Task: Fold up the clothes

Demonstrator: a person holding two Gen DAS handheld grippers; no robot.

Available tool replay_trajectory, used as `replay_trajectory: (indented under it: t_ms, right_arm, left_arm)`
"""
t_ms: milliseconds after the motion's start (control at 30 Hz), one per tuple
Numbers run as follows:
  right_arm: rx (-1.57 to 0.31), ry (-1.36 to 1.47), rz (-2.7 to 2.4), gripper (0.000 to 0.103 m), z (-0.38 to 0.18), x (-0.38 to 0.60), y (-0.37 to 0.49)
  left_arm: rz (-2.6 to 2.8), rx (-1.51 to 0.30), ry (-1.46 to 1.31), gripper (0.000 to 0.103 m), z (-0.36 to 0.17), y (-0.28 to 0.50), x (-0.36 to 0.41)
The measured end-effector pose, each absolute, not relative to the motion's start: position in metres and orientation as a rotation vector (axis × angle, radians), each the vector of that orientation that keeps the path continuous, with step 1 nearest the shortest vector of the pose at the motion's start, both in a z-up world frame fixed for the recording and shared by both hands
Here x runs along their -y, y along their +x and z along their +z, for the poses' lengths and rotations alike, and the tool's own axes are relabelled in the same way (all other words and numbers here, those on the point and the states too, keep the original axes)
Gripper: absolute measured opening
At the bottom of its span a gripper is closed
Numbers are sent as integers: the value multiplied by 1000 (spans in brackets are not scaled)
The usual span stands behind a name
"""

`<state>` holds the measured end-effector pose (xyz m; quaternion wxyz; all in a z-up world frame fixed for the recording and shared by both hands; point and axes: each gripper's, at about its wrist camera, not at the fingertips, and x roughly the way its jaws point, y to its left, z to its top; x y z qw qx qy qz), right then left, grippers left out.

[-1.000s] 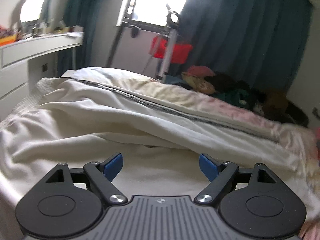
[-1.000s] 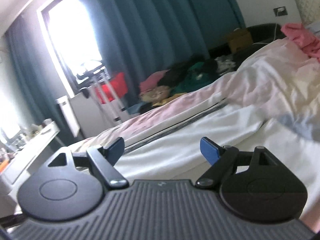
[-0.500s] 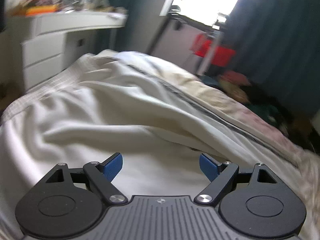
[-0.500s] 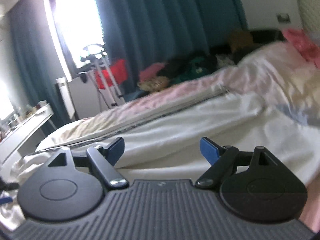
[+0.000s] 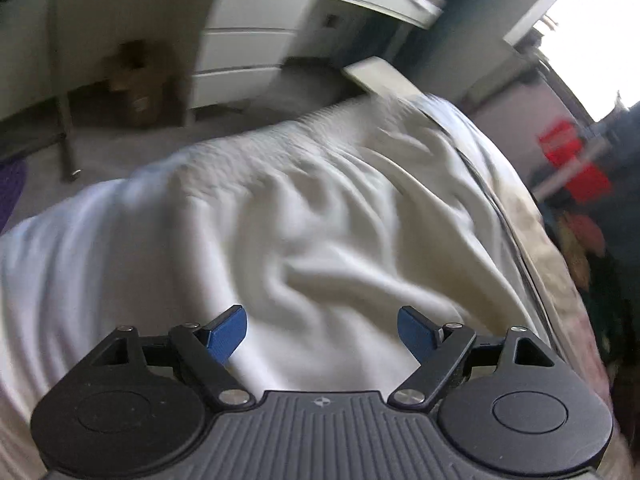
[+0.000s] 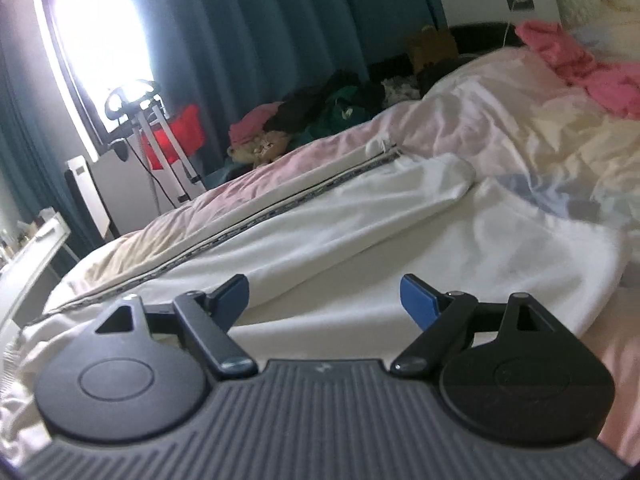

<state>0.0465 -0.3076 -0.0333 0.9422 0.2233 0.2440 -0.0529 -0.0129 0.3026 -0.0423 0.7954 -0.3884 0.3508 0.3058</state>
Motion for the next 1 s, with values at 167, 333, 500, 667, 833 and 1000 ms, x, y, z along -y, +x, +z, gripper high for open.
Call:
replay_trajectory:
  t_ms: [167,333,500,667,833,1000]
  right_arm:
    - [-505,531,-97,84,-32,317,44]
    - [-534,546,-130,84,-34,323,44]
    - [-565,616,-153,84,-41,337,44]
    - [-600,692,-187,84,-44,371,42]
    - [-626,827,-251,84,-51,418,35]
    - [-616,1008,-341,85,-73,472,23]
  left_arm:
    - [826,-764,-859,85,-49,-34,-336]
    - [847,-839,-973,86,-76,-35,-347]
    - [750,-791,-963,88,-68,-33,-341]
    - [483,-622,-1123,82,-61,-47,-339]
    - [362,-511,-1174,81,-52,-55,-331]
    - [511,-702,-1180,70,-69,-48,-335]
